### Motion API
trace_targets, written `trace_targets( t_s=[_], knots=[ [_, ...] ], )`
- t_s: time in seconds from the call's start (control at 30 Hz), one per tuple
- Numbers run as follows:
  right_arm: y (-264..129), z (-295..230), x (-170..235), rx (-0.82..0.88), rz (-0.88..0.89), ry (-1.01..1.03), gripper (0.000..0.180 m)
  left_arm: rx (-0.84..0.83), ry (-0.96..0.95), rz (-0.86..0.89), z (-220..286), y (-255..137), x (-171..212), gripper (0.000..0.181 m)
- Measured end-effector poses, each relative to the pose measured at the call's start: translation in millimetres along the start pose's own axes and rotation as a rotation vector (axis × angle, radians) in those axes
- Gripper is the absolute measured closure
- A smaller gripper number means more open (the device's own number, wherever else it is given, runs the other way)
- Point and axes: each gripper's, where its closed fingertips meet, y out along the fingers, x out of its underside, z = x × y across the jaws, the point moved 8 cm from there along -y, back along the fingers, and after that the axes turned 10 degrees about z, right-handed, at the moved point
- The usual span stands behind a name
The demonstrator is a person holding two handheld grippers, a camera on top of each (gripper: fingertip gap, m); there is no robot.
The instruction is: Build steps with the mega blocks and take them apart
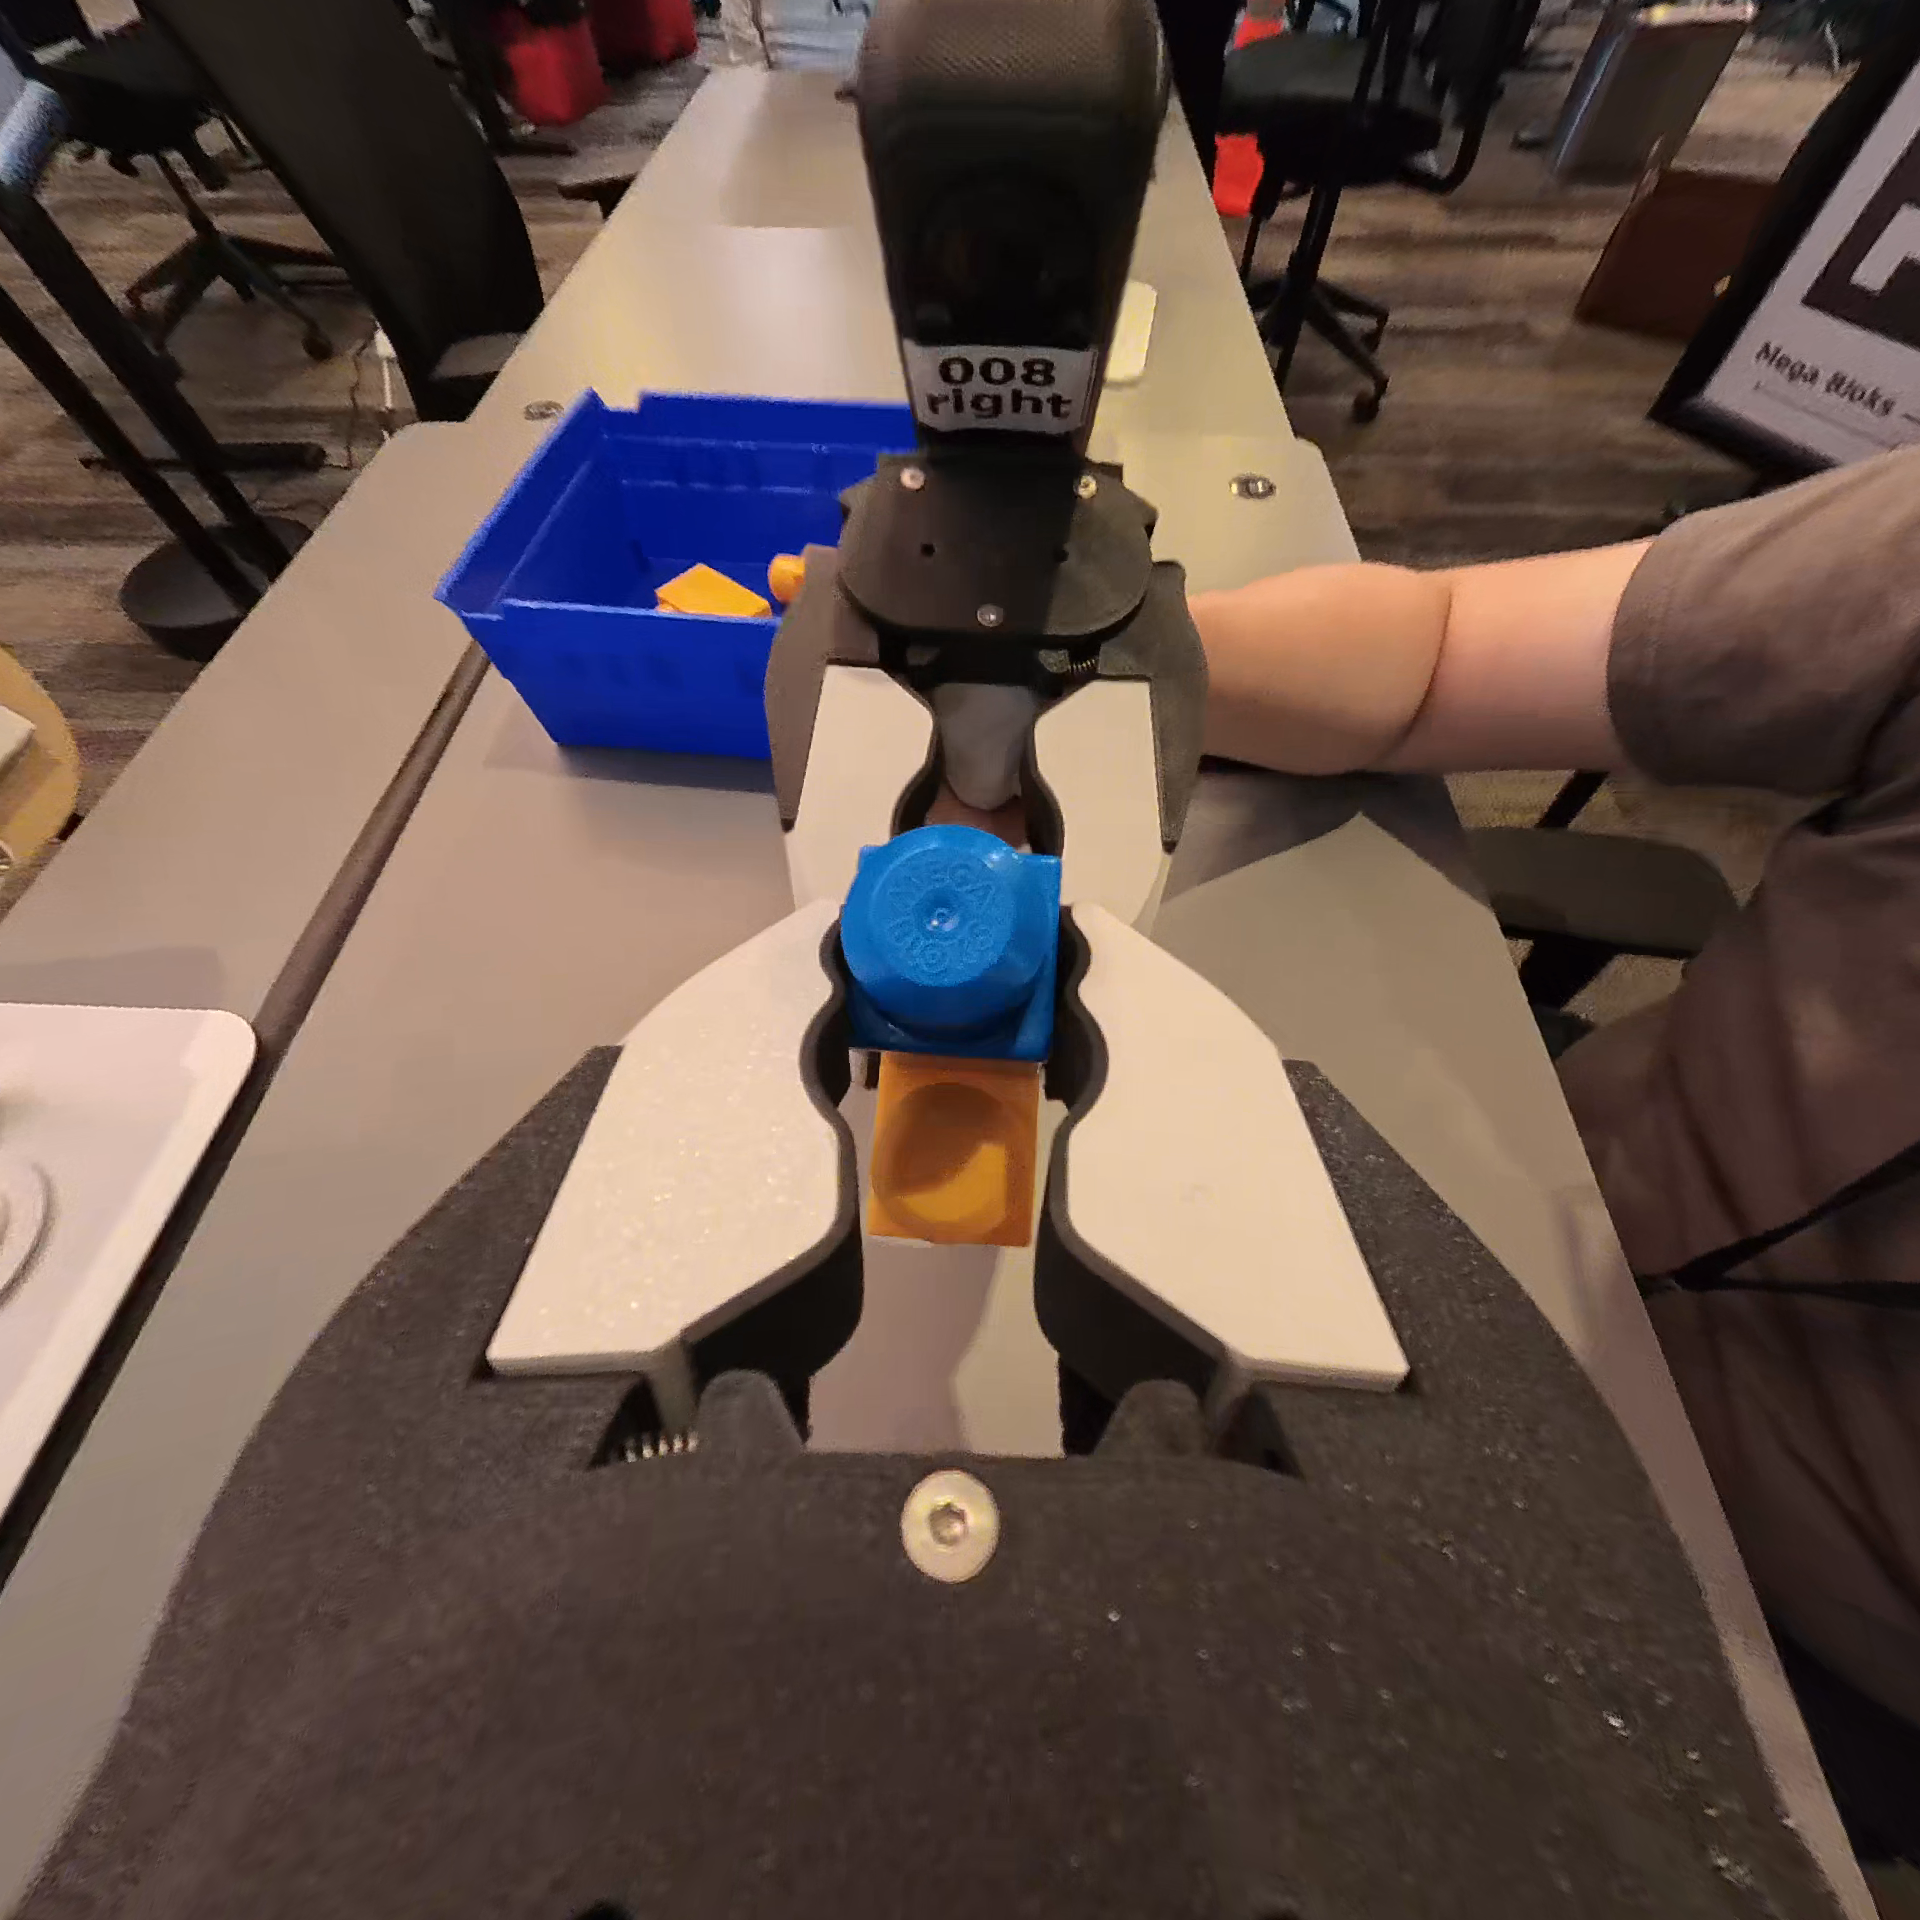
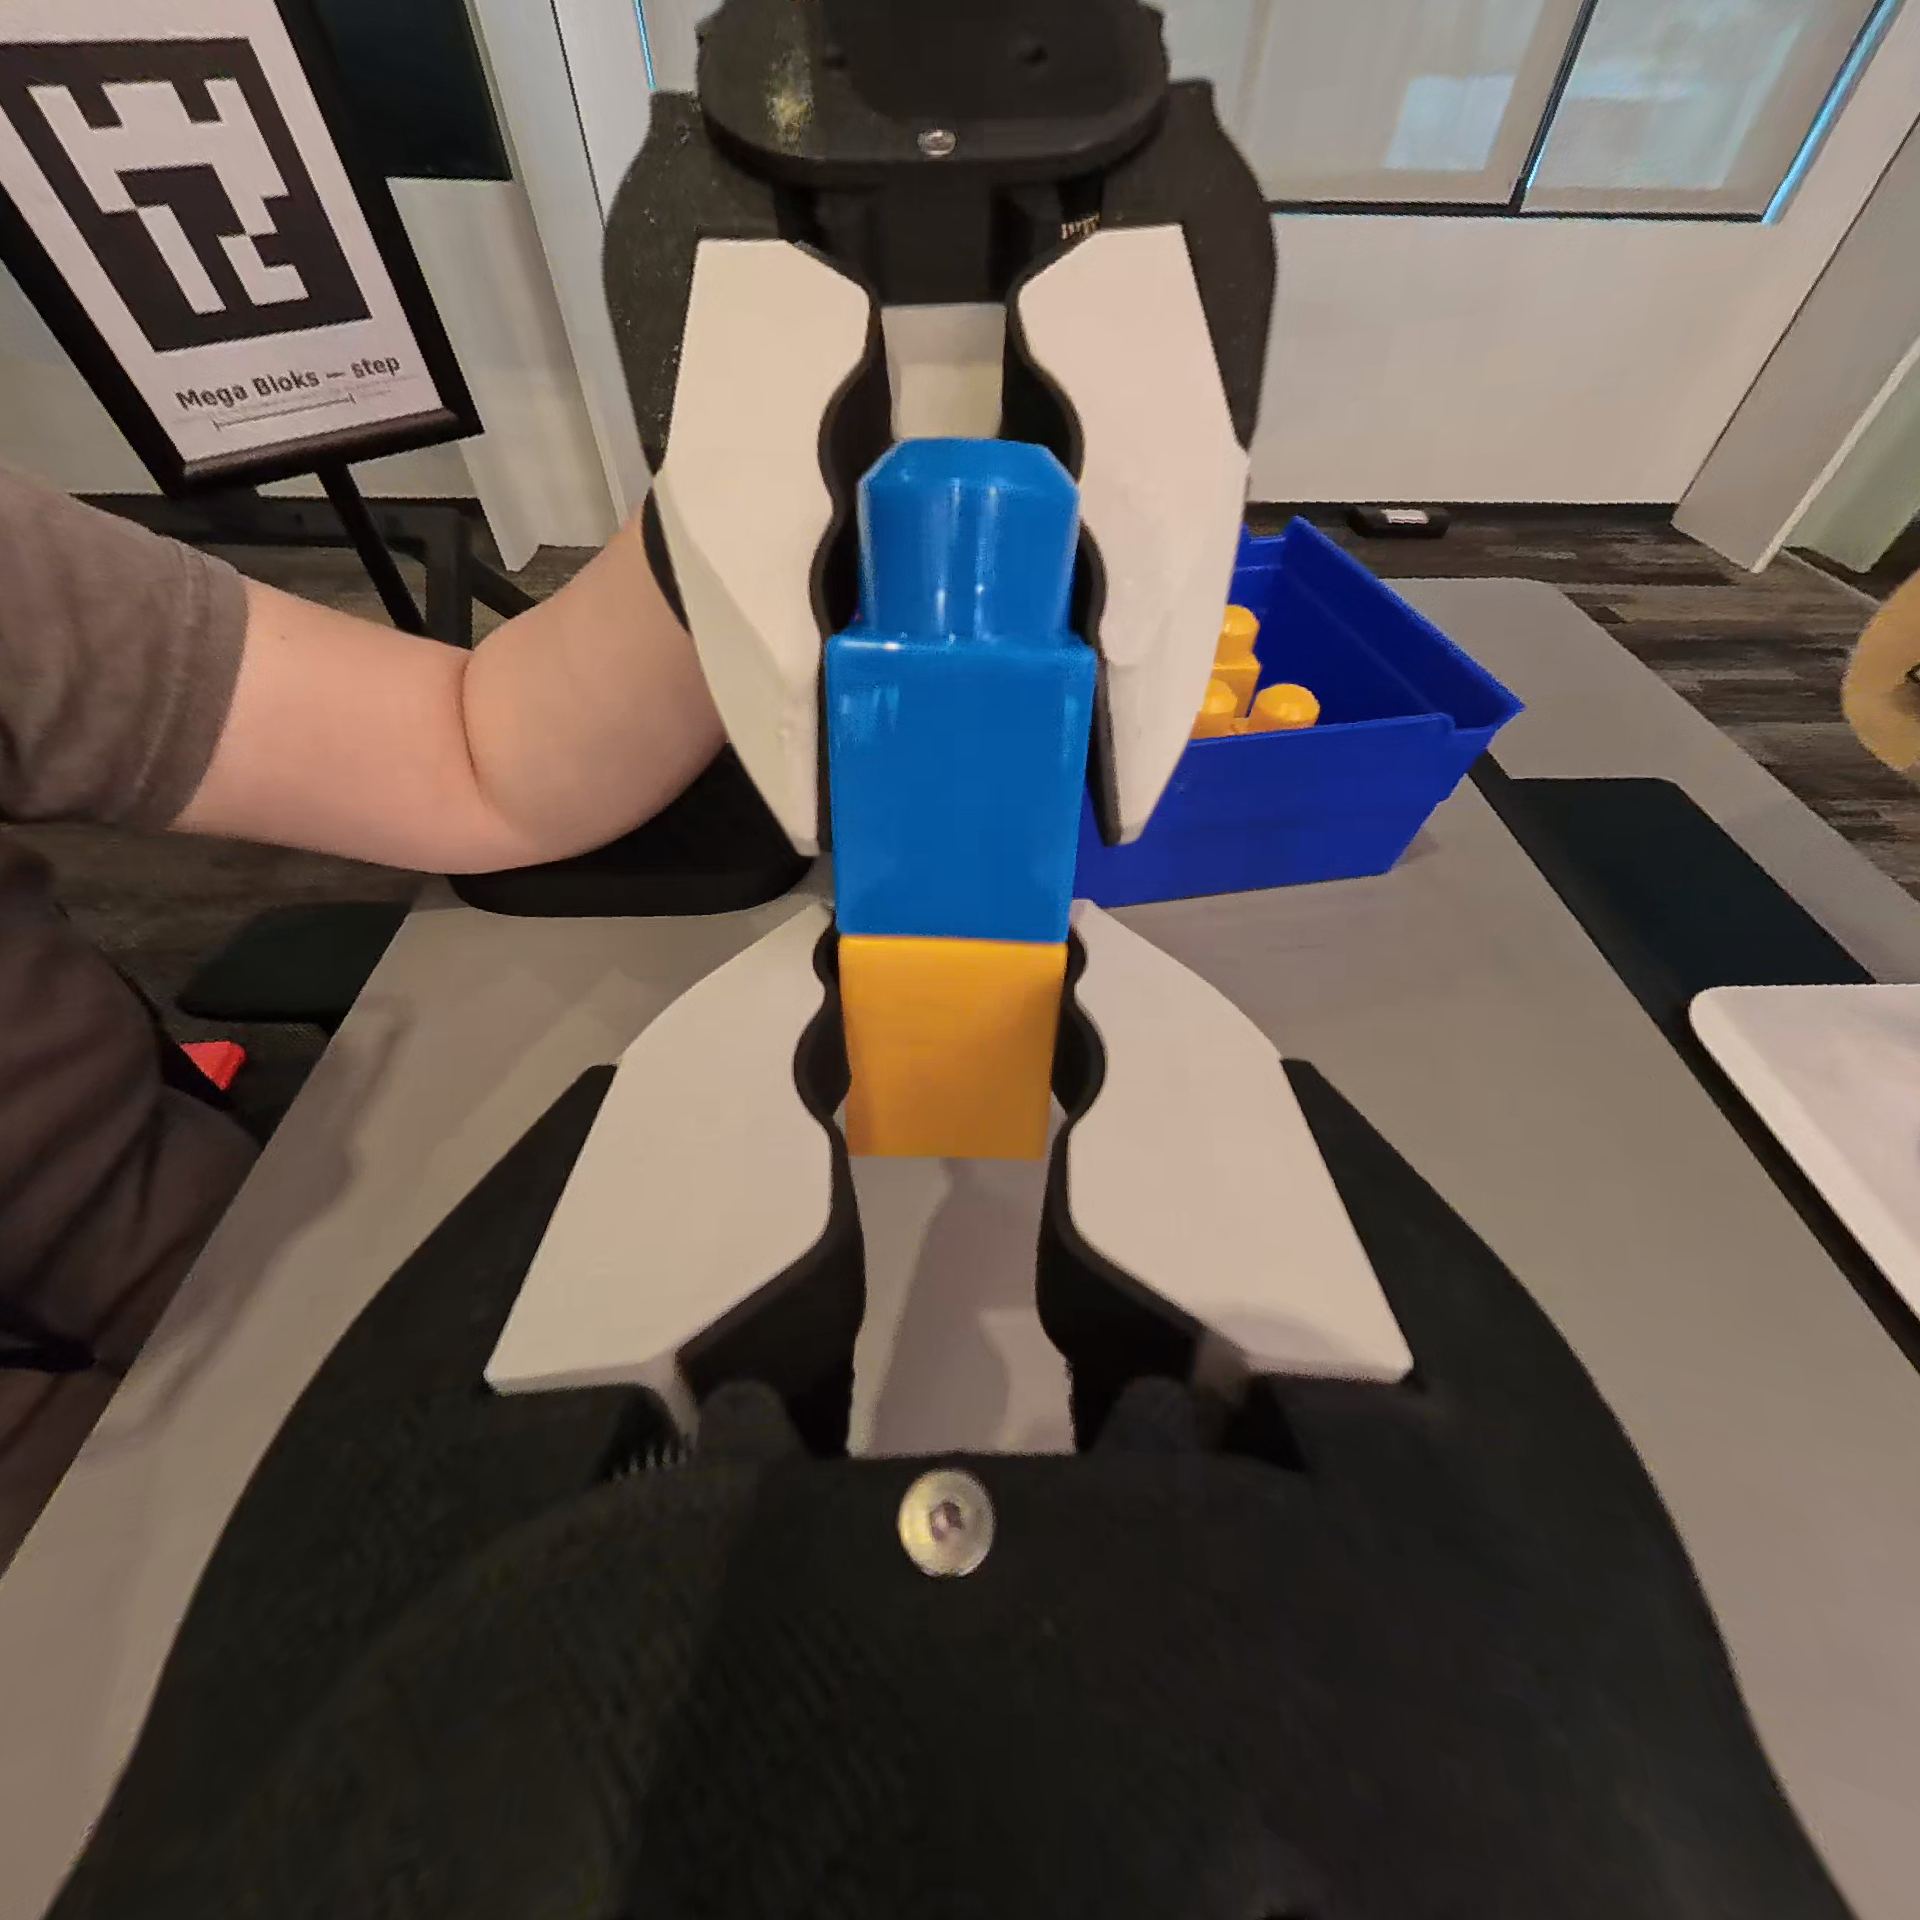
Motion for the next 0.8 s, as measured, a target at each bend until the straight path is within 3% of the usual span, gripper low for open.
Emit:
trace_targets(
  t_s=[0.17, 0.3, 0.4, 0.57, 0.63, 0.8],
  knots=[
    [-14, 10, 3, 0.109, -0.178, -0.114, 0.142, 0.027, -0.1, 0.355, -2, -48, -33, 0.145],
    [-72, 33, -25, 0.302, -0.23, -0.095, 0.142, -0.128, -0.021, 0.295, -5, -76, -30, 0.145],
    [-148, 64, -21, 0.55, -0.302, 0.082, 0.142, -0.099, -0.046, 0.286, -2, -73, -31, 0.145],
    [-259, 91, 45, 0.75, -0.398, 0.711, 0.141, -0.081, -0.133, 0.231, -10, -56, -21, 0.145],
    [-282, 93, 67, 0.739, -0.397, 0.866, 0.141, -0.061, -0.168, 0.218, -12, -49, -17, 0.145],
    [-314, 103, 101, 0.868, -0.486, 0.93, 0.14, -0.016, -0.221, 0.172, -14, -29, -9, 0.145]
  ],
)
